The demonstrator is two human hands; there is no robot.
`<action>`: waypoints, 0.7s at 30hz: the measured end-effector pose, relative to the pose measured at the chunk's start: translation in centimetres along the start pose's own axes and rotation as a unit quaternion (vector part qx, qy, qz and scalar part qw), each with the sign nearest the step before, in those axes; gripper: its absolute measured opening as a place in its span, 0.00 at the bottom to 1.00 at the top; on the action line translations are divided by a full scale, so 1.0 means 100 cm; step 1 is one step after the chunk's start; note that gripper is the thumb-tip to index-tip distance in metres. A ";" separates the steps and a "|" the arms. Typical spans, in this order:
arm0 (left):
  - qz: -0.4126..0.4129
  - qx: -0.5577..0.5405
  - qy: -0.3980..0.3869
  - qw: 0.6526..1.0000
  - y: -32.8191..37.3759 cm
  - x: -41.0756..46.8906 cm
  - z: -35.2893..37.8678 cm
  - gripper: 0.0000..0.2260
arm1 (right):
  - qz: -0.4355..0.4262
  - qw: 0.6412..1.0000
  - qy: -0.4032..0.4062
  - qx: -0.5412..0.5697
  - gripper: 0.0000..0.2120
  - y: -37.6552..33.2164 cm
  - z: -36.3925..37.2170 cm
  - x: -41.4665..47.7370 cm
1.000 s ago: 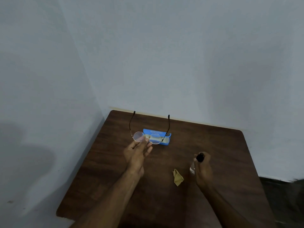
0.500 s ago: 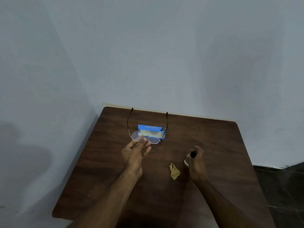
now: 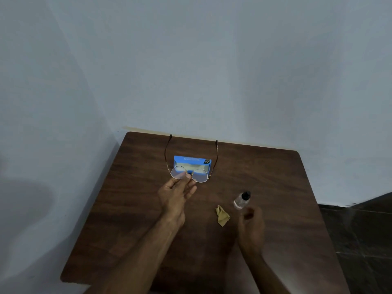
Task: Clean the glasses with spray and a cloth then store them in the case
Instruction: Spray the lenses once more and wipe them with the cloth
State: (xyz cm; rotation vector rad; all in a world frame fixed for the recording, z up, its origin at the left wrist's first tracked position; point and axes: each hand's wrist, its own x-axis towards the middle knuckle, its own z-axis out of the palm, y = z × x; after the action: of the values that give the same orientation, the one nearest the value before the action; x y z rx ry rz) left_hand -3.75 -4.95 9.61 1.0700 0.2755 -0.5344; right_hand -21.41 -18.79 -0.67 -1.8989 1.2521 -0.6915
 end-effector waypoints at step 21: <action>-0.013 0.005 -0.011 1.000 0.016 -0.003 -0.027 0.13 | 0.018 0.944 -0.274 -0.183 0.18 -0.011 0.057 0.029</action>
State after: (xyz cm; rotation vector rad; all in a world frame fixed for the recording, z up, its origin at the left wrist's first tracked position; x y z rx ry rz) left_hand -3.03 -1.83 9.71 1.0702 0.2670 -0.5707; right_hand -15.43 -19.56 -2.98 -2.1524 1.0899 0.1148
